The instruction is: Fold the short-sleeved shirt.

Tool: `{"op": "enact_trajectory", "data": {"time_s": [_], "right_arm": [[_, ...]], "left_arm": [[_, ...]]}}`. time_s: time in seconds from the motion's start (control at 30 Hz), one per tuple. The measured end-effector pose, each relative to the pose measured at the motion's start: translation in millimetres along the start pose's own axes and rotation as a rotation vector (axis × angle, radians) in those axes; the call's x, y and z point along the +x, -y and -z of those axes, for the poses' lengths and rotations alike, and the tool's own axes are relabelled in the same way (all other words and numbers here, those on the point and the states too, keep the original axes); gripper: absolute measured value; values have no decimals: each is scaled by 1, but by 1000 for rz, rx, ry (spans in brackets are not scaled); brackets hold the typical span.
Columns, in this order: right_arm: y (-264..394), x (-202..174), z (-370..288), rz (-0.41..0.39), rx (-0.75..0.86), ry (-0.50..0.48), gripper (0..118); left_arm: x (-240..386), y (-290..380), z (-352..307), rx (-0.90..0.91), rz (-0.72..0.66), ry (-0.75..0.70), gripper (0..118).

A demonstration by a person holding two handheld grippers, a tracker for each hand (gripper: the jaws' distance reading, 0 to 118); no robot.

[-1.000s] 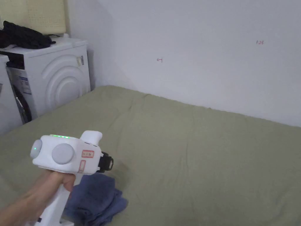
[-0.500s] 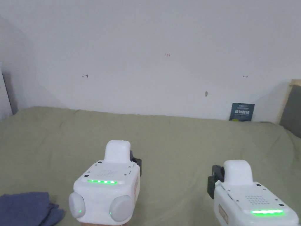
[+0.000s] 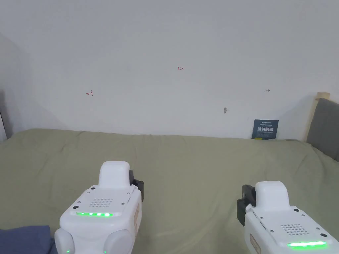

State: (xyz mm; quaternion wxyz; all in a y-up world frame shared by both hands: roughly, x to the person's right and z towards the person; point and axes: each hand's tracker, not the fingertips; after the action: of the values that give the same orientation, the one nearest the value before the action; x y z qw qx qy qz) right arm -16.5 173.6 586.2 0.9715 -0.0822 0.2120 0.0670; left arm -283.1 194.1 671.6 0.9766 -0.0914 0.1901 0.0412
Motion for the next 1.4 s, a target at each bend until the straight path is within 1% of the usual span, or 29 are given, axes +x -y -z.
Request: {"op": "enact_trajectory", "data": {"time_s": [0.17, 0.23, 0.27, 0.3, 0.33, 0.37, 0.4, 0.43, 0.47, 0.53, 0.63, 0.7, 0.8, 0.87, 0.9, 1.1, 1.17, 1.3, 1.4], "right_arm": [[-1, 6, 2, 2, -3, 21, 2], [-1, 6, 3, 7, -2, 23, 3], [-2, 7, 3, 5, -2, 24, 10], [-2, 6, 4, 1, -3, 26, 26], [-3, 6, 4, -8, -5, 34, 54], [-3, 6, 6, -16, -6, 40, 100], [-4, 7, 6, -14, -7, 45, 118], [-2, 7, 5, -8, 3, 45, 118], [-1, 10, 6, -4, 32, 50, 118], [-3, 13, 9, -3, -4, 39, 118], [1, 17, 13, -11, -7, 43, 118], [1, 16, 8, -17, -10, 51, 118], [1, 19, 8, -3, -13, 43, 118], [2, 19, 9, 2, -12, 43, 118], [2, 19, 10, 2, -12, 46, 118], [1, 17, 4, -3, -19, 42, 118], [1, 18, 5, -4, -24, 42, 118], [-1, 19, 4, 11, -22, 41, 118], [-2, 18, 3, 13, -19, 40, 118]], "left_arm": [[-8, 4, 1, -6, -16, -16, 2], [-7, 4, 1, -6, -9, -22, 6], [-7, 4, 1, -6, -9, -22, 18], [-7, 4, 1, 0, -12, -17, 39], [-6, 4, 2, 2, -11, -19, 77], [-7, 3, 5, -11, 5, -18, 118], [-5, 5, 2, -13, 15, -18, 118], [-7, 5, 4, 23, 21, -63, 118], [-7, 5, 7, 11, 14, -37, 118], [-11, -1, 2, -1, 8, -34, 118], [-14, 3, 0, 3, -5, -29, 118], [-14, 4, -2, 3, 11, -35, 118], [-10, 4, -3, -22, 66, -50, 118], [-10, 5, -6, -16, 70, -25, 118], [-13, 5, -7, -7, 67, -7, 118], [-21, 0, -4, -45, 21, -10, 118], [-23, -1, -2, -63, 22, 24, 118], [-18, -8, -3, -85, 16, -13, 118], [-18, -9, -7, -68, 21, 23, 118]]}}
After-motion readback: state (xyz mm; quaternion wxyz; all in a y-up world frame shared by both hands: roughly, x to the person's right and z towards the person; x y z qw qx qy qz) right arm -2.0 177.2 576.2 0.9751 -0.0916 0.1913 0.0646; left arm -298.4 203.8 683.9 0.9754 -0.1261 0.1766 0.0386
